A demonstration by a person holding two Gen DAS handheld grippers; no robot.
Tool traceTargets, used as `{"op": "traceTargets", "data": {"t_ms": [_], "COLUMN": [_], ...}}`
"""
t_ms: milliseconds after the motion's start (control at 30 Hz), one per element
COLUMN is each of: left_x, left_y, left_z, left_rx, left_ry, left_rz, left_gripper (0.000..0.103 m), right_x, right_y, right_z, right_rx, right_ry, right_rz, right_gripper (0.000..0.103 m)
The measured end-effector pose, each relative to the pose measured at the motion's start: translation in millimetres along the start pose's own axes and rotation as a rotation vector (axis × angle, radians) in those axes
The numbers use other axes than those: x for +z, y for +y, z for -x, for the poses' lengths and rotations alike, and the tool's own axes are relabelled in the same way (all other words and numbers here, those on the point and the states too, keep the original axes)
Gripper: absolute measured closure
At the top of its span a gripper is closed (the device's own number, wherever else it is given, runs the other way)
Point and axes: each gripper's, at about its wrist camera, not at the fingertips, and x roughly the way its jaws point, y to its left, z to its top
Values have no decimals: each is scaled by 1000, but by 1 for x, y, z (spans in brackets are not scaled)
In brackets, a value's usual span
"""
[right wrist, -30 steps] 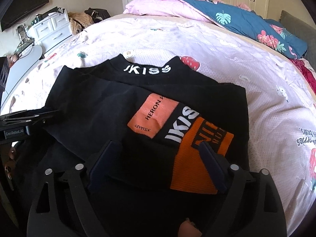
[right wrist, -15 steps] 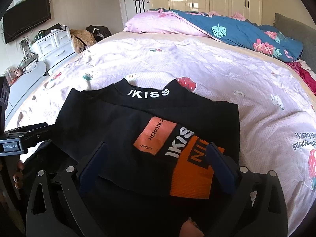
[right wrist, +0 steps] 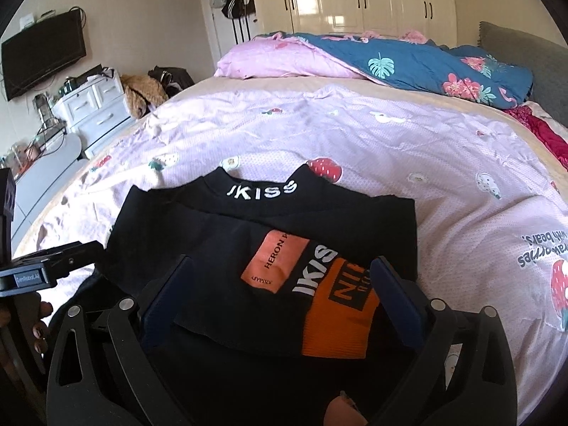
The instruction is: Fold small clothes
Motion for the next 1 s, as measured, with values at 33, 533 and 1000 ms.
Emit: {"op": "traceTargets", "data": {"t_ms": [33, 533, 1000], "left_x": [0, -3, -21], "left_y": [0, -16, -17], "left_z": [1, 27, 61], "left_rx": [0, -34, -46], "left_ry": [-2, -45, -81], "left_rz": [-2, -37, -34], "left_gripper": [9, 9, 9], "right_x": [0, -1, -12], "right_y": [0, 1, -2], "right_z": [4, 42, 65], "right_rx": [-1, -10, 0], "right_ry": [-11, -94, -107], "right_rz": [-1, -13, -17], "right_gripper": [4, 4, 4]}}
